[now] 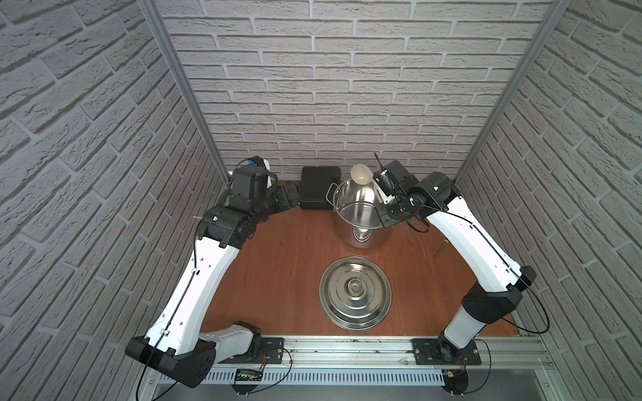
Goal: Stir the soup with a spoon
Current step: Stir the soup in the pan with a stick.
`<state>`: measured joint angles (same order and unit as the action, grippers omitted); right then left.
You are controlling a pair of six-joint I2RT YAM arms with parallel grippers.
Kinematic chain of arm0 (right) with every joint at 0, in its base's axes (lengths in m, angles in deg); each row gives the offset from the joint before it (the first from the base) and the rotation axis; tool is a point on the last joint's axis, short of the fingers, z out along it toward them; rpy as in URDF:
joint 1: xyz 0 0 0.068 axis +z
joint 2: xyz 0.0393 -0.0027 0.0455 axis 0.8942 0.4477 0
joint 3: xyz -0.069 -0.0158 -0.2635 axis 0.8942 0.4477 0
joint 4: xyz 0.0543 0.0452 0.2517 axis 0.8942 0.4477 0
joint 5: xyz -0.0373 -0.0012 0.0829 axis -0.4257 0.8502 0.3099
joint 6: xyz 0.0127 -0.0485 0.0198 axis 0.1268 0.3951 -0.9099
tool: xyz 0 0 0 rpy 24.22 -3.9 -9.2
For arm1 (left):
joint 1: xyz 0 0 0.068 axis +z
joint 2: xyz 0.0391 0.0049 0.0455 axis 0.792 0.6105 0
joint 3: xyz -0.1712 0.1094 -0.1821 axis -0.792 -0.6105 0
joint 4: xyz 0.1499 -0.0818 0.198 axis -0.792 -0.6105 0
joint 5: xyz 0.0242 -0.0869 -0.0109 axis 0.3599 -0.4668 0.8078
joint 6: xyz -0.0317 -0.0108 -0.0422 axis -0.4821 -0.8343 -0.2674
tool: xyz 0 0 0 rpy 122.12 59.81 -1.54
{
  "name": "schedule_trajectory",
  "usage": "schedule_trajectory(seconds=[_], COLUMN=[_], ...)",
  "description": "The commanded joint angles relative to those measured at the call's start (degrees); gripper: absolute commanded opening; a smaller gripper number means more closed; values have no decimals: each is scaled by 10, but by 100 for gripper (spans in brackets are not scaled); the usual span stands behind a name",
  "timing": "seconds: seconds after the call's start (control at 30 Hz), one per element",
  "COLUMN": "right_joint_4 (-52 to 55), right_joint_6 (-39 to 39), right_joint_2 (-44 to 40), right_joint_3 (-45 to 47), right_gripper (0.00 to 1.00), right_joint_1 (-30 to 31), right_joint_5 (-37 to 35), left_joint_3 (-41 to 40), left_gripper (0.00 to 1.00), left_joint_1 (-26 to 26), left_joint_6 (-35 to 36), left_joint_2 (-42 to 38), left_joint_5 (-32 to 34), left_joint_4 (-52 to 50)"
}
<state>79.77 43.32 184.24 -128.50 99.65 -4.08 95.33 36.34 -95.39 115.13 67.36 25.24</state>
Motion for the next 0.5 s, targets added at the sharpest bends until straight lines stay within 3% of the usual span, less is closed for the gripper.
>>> schedule_trajectory(seconds=[0.0, 0.13, 0.47], right_joint_4=[58, 97, 76], right_joint_6=[30, 39, 57], right_joint_2=[8, 58, 137], right_joint_3=[-6, -38, -58], right_gripper=[3, 2, 2], right_joint_1=[0, -1, -10], right_joint_5=[-68, -83, -80], left_joint_3=[13, 23, -8], left_gripper=[98, 98, 98], left_joint_1=[-8, -25, -32], left_joint_6=[85, 96, 77], left_joint_2=[19, 40, 36], left_joint_5=[67, 78, 60], left_joint_4=[-61, -49, -8])
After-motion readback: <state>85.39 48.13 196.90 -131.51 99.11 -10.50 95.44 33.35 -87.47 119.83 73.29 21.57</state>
